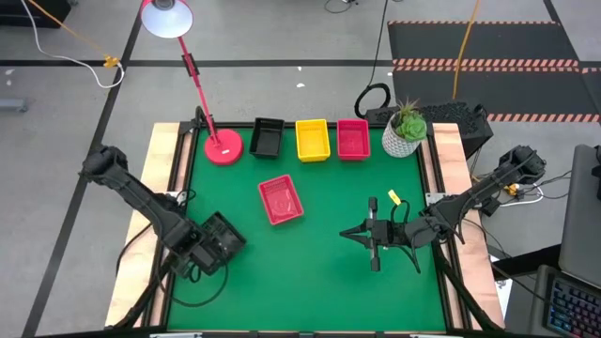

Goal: Stack baskets by color
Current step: Stack the bottom black bin on the top stacked black bin

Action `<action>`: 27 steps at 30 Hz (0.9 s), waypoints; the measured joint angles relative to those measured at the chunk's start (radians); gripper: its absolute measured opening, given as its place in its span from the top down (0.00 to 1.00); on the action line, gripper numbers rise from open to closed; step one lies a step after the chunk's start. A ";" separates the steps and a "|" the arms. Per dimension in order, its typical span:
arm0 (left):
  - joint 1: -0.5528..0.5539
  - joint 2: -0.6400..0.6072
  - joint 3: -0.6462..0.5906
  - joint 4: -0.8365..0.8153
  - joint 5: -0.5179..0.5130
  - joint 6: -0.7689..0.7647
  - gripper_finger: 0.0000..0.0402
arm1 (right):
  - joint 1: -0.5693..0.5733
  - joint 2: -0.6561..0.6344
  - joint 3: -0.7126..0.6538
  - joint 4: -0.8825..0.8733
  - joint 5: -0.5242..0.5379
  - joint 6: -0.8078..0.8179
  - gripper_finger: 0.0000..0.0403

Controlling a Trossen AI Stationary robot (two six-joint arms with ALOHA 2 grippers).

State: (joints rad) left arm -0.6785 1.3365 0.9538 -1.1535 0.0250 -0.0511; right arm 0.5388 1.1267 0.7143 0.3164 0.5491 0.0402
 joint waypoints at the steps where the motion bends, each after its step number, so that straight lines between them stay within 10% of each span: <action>1: -0.001 0.000 -0.018 0.022 0.000 -0.007 0.73 | 0.000 0.000 0.000 0.000 0.000 0.000 0.99; 27: -0.037 0.000 -0.183 0.204 -0.034 -0.044 0.73 | 0.000 0.000 0.000 0.000 0.000 0.000 0.99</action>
State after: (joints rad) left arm -0.7155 1.3365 0.7705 -0.9492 -0.0090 -0.0952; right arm 0.5388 1.1271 0.7143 0.3161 0.5491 0.0402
